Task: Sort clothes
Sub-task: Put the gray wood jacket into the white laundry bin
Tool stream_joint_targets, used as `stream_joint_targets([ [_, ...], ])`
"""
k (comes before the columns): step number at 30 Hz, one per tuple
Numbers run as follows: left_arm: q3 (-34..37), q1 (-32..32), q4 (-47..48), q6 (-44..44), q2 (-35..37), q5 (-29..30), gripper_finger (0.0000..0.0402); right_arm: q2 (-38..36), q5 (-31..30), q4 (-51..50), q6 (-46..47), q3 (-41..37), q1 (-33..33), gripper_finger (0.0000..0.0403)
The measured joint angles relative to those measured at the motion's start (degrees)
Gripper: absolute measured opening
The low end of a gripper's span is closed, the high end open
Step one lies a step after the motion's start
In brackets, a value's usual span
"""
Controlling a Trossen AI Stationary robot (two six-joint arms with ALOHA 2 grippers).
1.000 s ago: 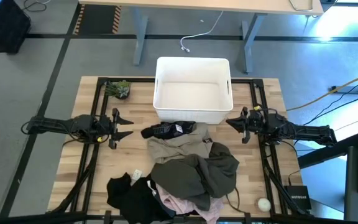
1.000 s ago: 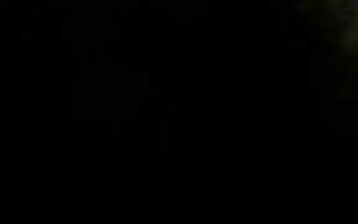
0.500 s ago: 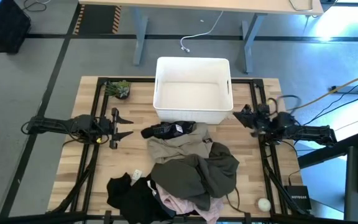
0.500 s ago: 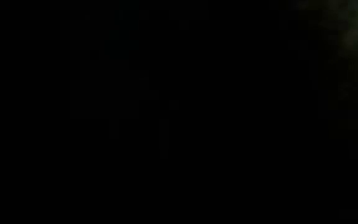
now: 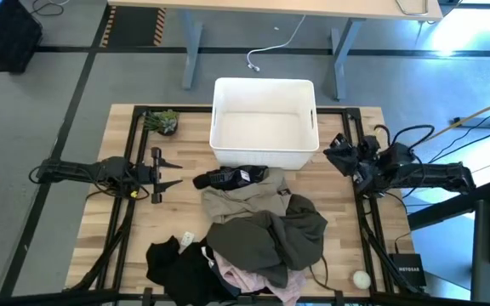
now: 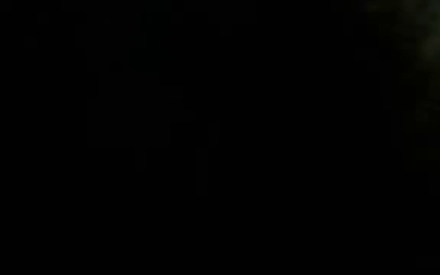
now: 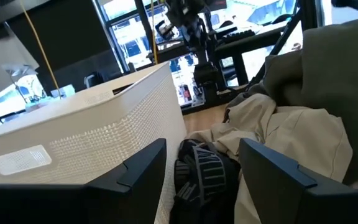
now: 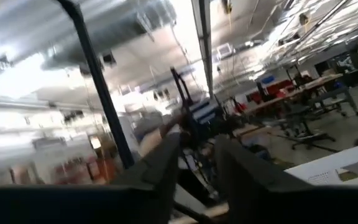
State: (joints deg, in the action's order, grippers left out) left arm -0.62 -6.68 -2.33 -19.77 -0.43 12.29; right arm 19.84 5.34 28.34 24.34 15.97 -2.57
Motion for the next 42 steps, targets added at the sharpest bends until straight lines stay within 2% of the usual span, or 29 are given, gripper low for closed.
stream_joint_targets([
  [5,0.0,0.0,0.0,1.7,0.0,0.0,0.0198,10.0,0.3,-9.9,-10.4,12.0,0.0,0.0217],
  [10,0.0,0.0,0.0,5.2,0.0,0.0,0.0198,19.8,2.1,-22.6,-18.0,24.1,0.0,0.0263],
  [14,0.0,0.0,-0.1,6.8,0.0,0.0,0.0198,26.6,3.9,-32.2,-21.7,32.2,0.2,0.0276],
  [17,0.0,0.0,-3.8,7.2,0.0,0.0,0.0198,31.0,2.3,-38.2,-24.5,37.5,2.6,0.0277],
  [23,0.0,0.0,-24.0,9.4,0.0,-0.1,0.0198,38.1,-3.9,-44.3,-30.7,46.9,11.1,0.0277],
  [27,0.0,0.0,-26.1,7.0,0.0,-0.1,0.0198,42.4,-6.8,-48.9,-32.3,50.1,15.8,0.0277],
  [34,0.0,0.0,-15.1,5.5,0.0,-0.1,0.0198,51.2,-10.3,-58.6,-32.4,50.5,22.2,0.0277],
  [42,0.0,0.0,-13.1,2.5,0.0,-0.1,0.0198,62.8,-11.4,-55.0,-32.4,50.5,28.3,0.0277],
])
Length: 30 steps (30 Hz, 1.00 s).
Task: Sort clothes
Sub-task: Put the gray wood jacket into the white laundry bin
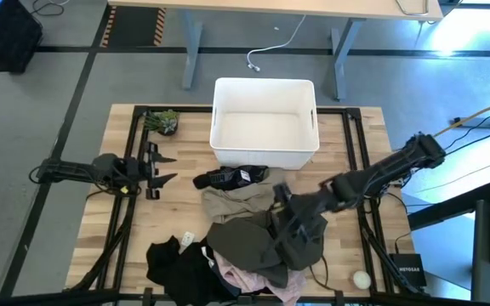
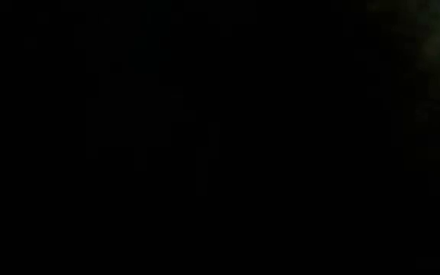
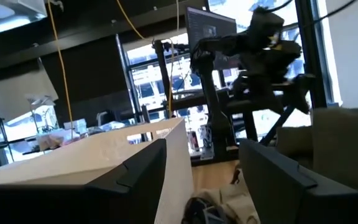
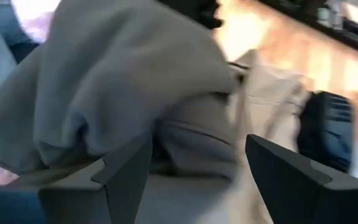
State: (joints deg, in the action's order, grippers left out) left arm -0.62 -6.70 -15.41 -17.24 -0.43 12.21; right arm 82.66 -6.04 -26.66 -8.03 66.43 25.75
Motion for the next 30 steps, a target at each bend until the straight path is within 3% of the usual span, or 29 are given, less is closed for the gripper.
stream_joint_targets([
  [9,0.0,0.0,0.4,-1.0,0.0,0.0,0.0198,5.8,-2.4,1.1,-3.0,7.9,2.8,0.0277],
  [15,0.0,0.0,0.8,-0.1,0.0,0.0,0.0198,8.9,-3.1,-1.1,-2.9,8.8,2.0,0.0277],
  [24,0.0,0.0,1.6,0.1,0.0,0.0,0.0198,11.8,-17.5,-19.7,4.7,8.7,-3.1,0.0277],
  [27,0.0,0.0,1.5,-0.5,0.0,0.0,0.0198,11.8,-16.1,-20.8,9.1,8.2,-5.0,0.0277],
  [30,0.0,0.0,1.5,-0.5,0.0,0.0,0.0198,11.8,-11.0,-16.3,9.8,6.7,-6.5,0.0277],
])
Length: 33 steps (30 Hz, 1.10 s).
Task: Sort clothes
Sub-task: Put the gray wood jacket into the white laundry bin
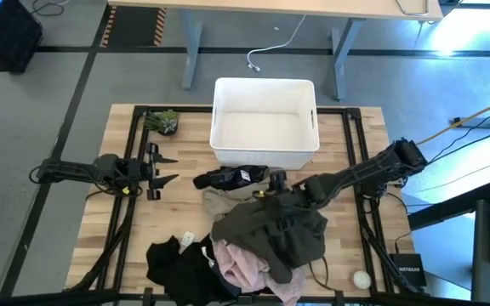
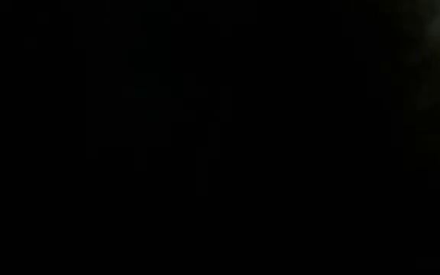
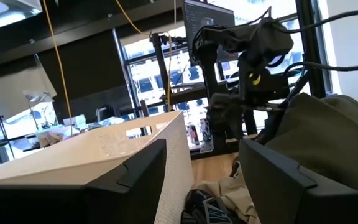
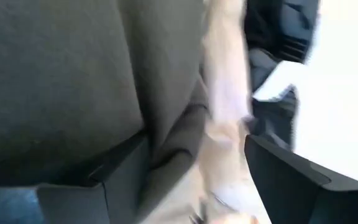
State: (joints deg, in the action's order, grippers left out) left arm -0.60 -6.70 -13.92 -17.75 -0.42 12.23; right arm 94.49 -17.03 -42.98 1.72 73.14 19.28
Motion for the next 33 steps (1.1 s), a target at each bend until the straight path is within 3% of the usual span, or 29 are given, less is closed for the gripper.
stream_joint_targets([
  [4,0.0,0.0,0.0,0.6,0.0,0.0,0.0198,0.9,10.4,7.8,0.0,-2.3,-0.8,0.0269],
  [8,0.0,0.0,0.0,0.6,0.0,0.0,0.0198,3.0,13.7,9.9,-0.8,-3.0,-0.6,0.0227],
  [11,0.0,0.0,-0.1,0.5,0.0,0.0,0.0198,4.5,15.1,9.3,-2.2,-3.0,-0.6,0.0171],
  [17,0.0,0.0,-0.1,0.5,0.0,0.0,0.0198,3.6,16.7,8.0,-6.5,-1.1,-0.6,0.0021],
  [22,0.0,0.0,0.0,0.4,0.0,0.0,0.0198,-2.2,18.2,8.4,-7.1,2.8,-0.5,0.0036],
  [25,0.0,0.0,0.0,0.4,0.0,0.0,0.0198,-5.3,17.8,8.5,-9.2,5.3,-0.5,0.0021],
  [33,0.0,0.0,0.0,0.3,0.0,0.0,0.0198,-11.8,4.8,12.2,-17.1,14.6,-1.6,0.0025],
])
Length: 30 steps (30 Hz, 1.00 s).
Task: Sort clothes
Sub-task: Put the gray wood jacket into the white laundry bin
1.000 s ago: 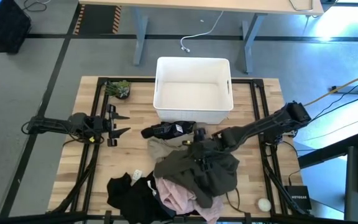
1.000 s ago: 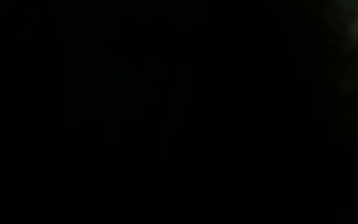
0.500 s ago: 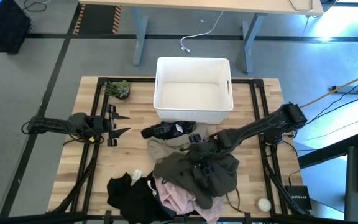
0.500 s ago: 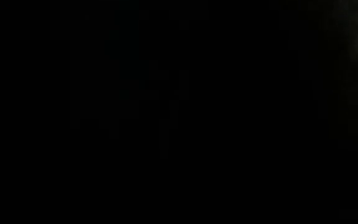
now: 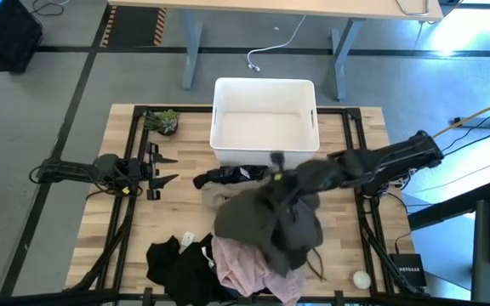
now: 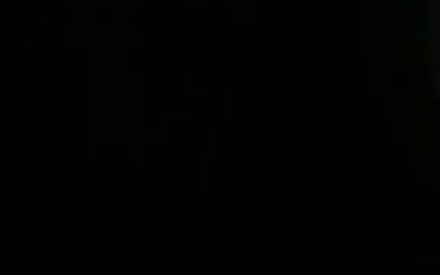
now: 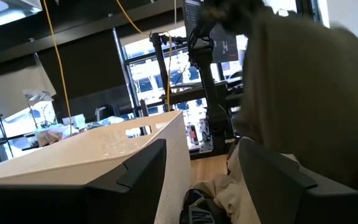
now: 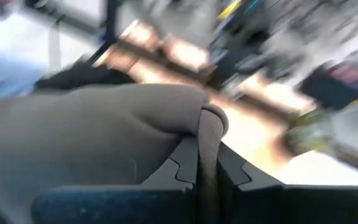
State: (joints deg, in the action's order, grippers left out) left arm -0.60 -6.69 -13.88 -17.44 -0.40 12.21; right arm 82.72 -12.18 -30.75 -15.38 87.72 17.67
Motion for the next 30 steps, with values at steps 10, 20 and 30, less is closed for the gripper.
stream_joint_targets([
  [10,0.0,0.0,0.0,-0.4,0.0,0.0,0.0198,-0.1,-5.8,11.7,-15.0,17.7,-10.9,0.0016],
  [20,0.0,0.0,-0.1,-1.0,0.0,0.0,0.0198,6.0,5.2,35.6,-23.6,35.6,-27.0,0.0014],
  [30,0.0,0.0,-0.1,-2.1,0.0,0.0,0.0198,12.5,6.6,32.2,-14.8,43.6,-35.0,0.0018],
])
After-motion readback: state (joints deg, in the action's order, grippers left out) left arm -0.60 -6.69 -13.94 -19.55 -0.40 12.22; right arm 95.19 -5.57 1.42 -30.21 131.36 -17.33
